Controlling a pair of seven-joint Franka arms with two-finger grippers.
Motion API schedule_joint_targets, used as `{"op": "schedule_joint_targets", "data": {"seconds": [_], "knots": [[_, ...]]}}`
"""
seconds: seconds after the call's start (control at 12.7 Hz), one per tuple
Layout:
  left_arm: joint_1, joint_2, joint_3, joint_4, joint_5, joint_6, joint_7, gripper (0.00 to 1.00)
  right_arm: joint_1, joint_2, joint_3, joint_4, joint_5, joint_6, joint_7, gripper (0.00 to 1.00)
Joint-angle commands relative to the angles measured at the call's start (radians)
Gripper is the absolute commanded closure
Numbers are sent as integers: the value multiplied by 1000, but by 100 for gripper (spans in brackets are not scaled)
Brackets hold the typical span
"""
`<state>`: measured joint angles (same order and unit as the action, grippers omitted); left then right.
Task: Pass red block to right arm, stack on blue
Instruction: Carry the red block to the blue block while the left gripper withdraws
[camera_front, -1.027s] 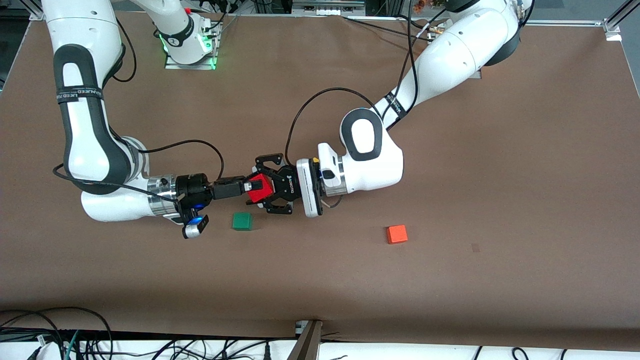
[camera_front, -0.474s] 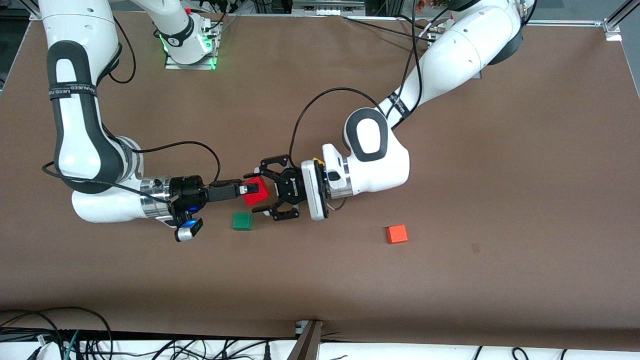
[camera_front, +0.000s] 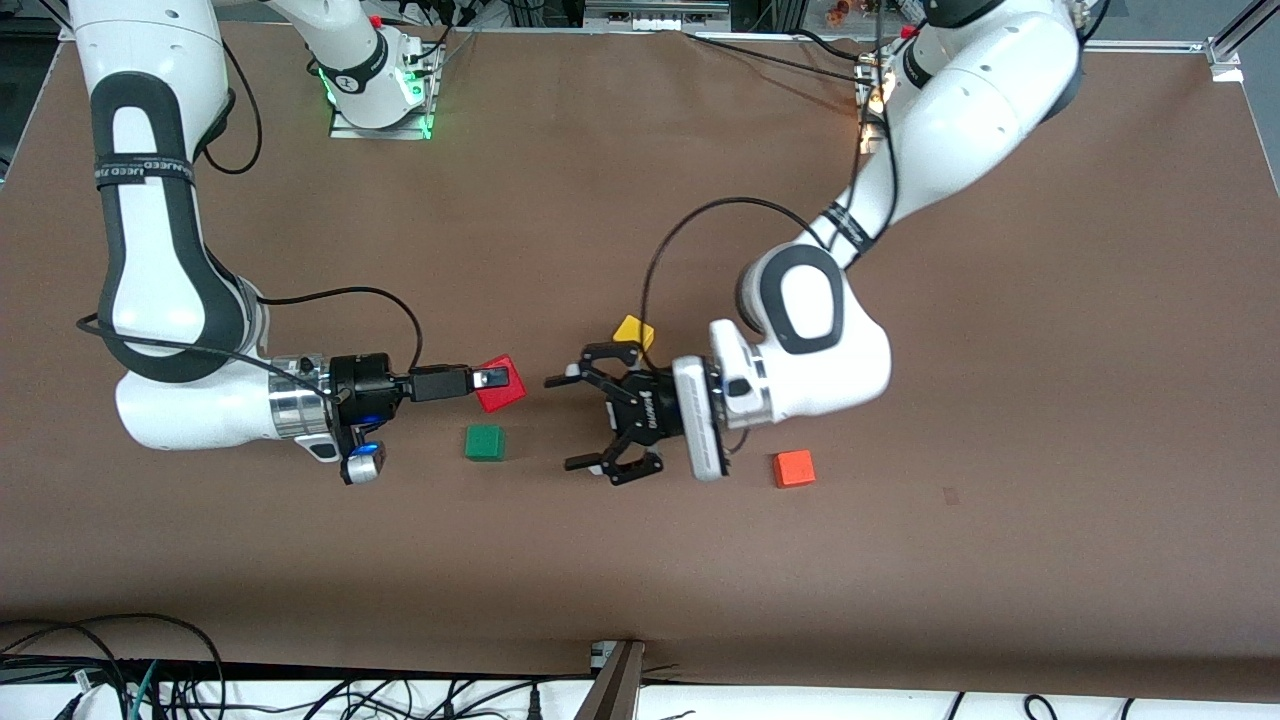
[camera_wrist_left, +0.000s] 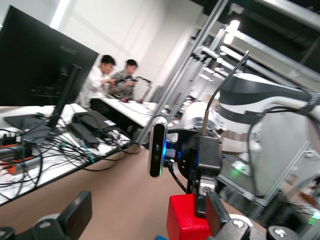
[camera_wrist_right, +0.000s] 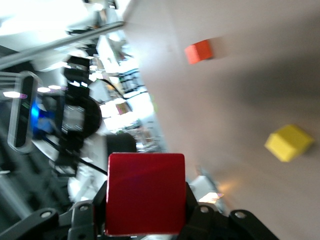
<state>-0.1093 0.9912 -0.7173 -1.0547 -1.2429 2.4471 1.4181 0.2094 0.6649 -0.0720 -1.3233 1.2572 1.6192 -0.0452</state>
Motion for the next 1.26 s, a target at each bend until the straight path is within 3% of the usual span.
{"op": "schedule_joint_targets", "data": {"seconds": [0.0, 0.32, 0.55, 0.71, 0.95, 1.19], "knots": [[156, -49, 1, -88, -13, -242, 8, 0, -8, 5, -3, 70, -154, -22, -5, 99], [333, -49, 12, -90, 115, -442, -8, 0, -7, -19, -11, 99, -572, -16, -148, 99], [437, -51, 12, -68, 297, -619, -189, 0, -5, -44, -19, 95, -844, -10, -179, 99], [508, -112, 4, -68, 438, -774, -400, 0, 1, -65, -19, 73, -999, -1, -177, 99], [574, -241, 13, -68, 626, -887, -603, 0, -1, -157, -22, -106, -1131, 127, -179, 99], [623, -314, 15, -68, 750, -996, -752, 0, 1, -327, -22, -438, -1217, 425, -179, 98]]}}
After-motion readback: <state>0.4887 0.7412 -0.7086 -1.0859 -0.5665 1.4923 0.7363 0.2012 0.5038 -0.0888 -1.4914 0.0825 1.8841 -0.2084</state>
